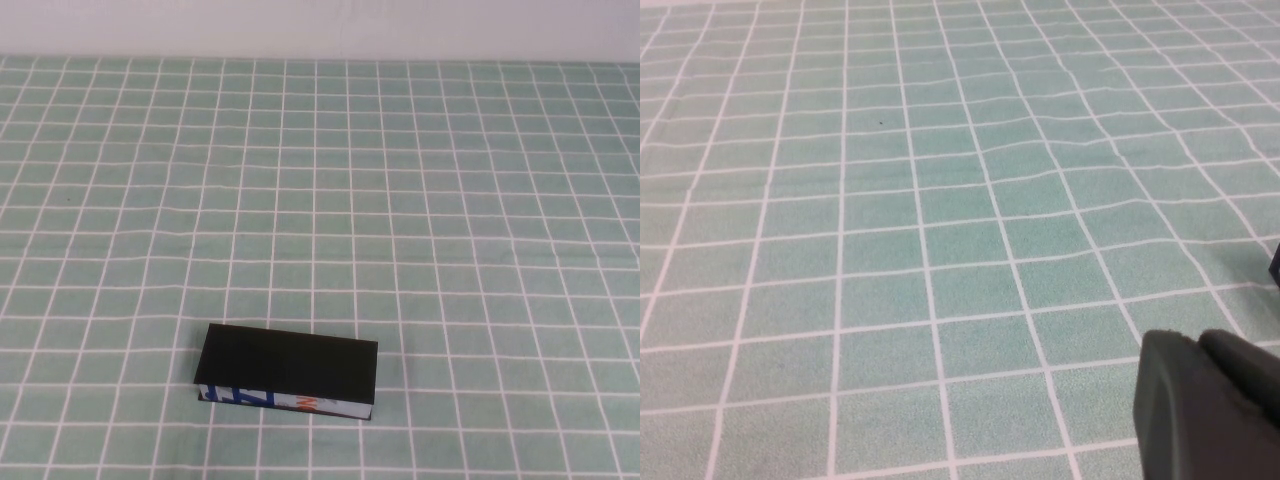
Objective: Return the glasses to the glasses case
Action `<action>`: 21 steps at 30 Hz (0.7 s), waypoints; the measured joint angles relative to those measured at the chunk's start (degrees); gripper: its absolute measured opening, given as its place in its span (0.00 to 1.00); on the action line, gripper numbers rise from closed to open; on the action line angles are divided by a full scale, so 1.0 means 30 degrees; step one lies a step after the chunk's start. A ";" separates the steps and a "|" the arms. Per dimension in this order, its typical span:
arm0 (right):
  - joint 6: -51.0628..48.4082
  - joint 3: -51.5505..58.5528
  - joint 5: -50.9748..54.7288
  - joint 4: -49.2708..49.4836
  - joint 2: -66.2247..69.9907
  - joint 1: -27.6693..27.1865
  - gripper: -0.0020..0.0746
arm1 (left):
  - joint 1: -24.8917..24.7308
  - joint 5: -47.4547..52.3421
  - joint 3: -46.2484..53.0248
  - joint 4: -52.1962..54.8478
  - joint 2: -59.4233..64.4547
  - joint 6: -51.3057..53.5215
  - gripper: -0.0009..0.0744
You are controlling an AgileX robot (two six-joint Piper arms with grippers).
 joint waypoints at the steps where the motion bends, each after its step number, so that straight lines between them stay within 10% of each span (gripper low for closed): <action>1: 0.0000 0.0000 -0.0005 0.0000 -0.0125 -0.0368 0.01 | 0.0000 0.0000 0.0000 0.0000 -0.0030 0.0000 0.01; 21: 0.0093 0.0561 -0.0740 0.3785 -0.0520 -1.1422 0.01 | 0.0000 0.0042 0.0000 0.0000 -0.0030 -0.0009 0.01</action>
